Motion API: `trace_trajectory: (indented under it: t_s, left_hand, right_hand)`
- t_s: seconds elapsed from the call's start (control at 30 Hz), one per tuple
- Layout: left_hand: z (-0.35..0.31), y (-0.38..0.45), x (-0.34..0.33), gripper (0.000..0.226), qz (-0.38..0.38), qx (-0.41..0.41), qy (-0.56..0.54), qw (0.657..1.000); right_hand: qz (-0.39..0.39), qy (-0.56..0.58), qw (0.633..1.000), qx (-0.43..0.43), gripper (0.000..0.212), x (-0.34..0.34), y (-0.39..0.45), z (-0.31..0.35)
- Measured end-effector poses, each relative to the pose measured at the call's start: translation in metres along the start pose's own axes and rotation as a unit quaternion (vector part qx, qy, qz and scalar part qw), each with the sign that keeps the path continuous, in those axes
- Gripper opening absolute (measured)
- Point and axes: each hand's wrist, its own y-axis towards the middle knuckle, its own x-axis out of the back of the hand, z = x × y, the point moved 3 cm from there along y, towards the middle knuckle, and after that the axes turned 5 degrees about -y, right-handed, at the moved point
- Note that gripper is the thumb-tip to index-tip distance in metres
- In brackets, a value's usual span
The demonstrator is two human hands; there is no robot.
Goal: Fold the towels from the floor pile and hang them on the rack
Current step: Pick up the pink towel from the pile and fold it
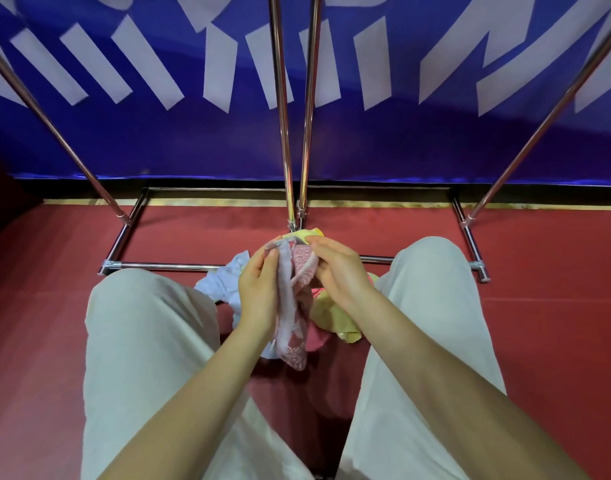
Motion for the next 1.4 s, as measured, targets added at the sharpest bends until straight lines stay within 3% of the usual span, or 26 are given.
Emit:
trace_trajectory:
  t_s: [0.13,0.27,0.37,0.53,0.7,0.83,0.97,1.17,1.3,1.4]
  left_hand:
    - [0.002,0.002,0.005,0.026,0.007,0.023,-0.06,0.998]
    - [0.002,0.012,0.014,0.027,0.025,0.058,-0.111,0.992]
    - [0.003,0.014,0.021,0.033,0.042,0.088,-0.126,0.987]
    - [0.006,0.011,0.024,0.039,0.045,0.116,-0.143,0.982]
    - [0.007,0.006,0.02,0.034,0.049,0.128,-0.134,0.982]
    - [0.007,0.003,0.016,0.031,0.05,0.124,-0.133,0.982]
    - [0.008,0.002,0.011,0.026,0.049,0.113,-0.124,0.985]
    - [0.013,0.0,0.004,0.027,0.044,0.119,-0.118,0.985]
    - [0.016,-0.005,-0.003,0.041,0.047,0.125,-0.131,0.982]
    - [0.019,-0.009,-0.005,0.033,0.043,0.126,-0.124,0.983]
  right_hand:
    - [0.041,-0.015,0.999,0.026,0.021,-0.009,-0.004,-0.004]
    - [0.061,-0.189,0.975,0.1,0.03,-0.016,-0.006,-0.003]
    - [0.069,-0.258,0.953,0.14,0.033,-0.023,-0.012,0.0]
    - [0.084,-0.331,0.92,0.194,0.02,-0.025,-0.017,-0.001]
    - [0.067,-0.427,0.862,0.266,0.003,-0.021,-0.012,-0.002]
    - [0.026,-0.46,0.813,0.356,0.006,-0.018,-0.014,0.007]
    - [0.031,-0.416,0.864,0.281,0.013,-0.008,-0.018,0.012]
    - [0.02,-0.347,0.915,0.205,0.01,-0.001,-0.022,0.007]
    - [-0.003,-0.28,0.95,0.135,0.01,-0.002,-0.02,0.003]
    - [-0.025,-0.236,0.965,0.116,0.014,-0.003,-0.015,0.001]
